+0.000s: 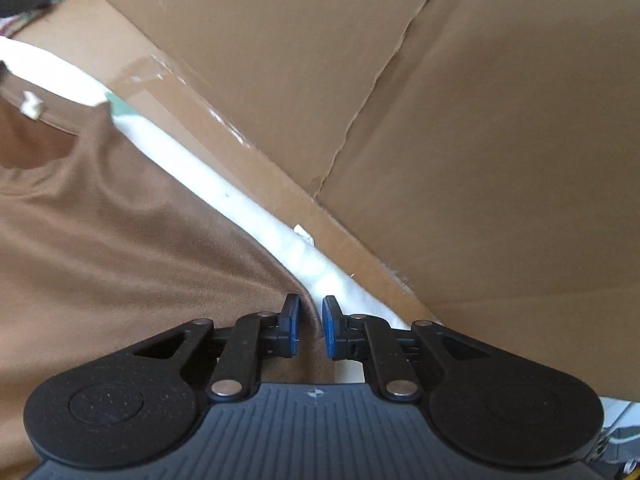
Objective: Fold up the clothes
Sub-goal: 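Lift the brown shirt with both grippers and spread it flat on the sheet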
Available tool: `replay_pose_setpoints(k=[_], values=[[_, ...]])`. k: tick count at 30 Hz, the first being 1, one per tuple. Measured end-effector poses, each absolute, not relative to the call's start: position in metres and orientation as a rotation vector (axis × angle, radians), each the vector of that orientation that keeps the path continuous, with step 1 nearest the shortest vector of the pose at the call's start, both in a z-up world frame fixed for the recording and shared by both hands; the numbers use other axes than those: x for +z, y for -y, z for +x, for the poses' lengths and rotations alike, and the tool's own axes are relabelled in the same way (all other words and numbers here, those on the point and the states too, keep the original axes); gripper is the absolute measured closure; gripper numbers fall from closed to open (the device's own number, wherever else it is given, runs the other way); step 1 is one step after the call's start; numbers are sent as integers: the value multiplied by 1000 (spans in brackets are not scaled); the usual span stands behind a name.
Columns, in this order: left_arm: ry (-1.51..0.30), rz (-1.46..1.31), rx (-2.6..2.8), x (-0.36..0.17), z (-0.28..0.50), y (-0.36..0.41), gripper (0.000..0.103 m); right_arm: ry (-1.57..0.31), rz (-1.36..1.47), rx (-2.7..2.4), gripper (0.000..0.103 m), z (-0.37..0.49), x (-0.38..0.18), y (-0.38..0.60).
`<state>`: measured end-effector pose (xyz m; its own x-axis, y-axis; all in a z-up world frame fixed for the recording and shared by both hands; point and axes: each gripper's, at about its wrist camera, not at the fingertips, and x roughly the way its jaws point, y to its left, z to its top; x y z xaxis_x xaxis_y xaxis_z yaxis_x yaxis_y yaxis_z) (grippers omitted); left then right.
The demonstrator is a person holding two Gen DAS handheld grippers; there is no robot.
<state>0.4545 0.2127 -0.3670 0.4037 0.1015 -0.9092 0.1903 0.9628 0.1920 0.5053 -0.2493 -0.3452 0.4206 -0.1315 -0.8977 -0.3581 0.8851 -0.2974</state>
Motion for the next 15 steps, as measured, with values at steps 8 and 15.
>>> replay_pose_setpoints(k=[8,15], values=[[-1102,189,-77,-330,439,-201,79,-1103,-354,171,79,461,-296,288],[-1055,89,-153,-308,419,-160,79,-1152,-258,130,79,415,-305,332]])
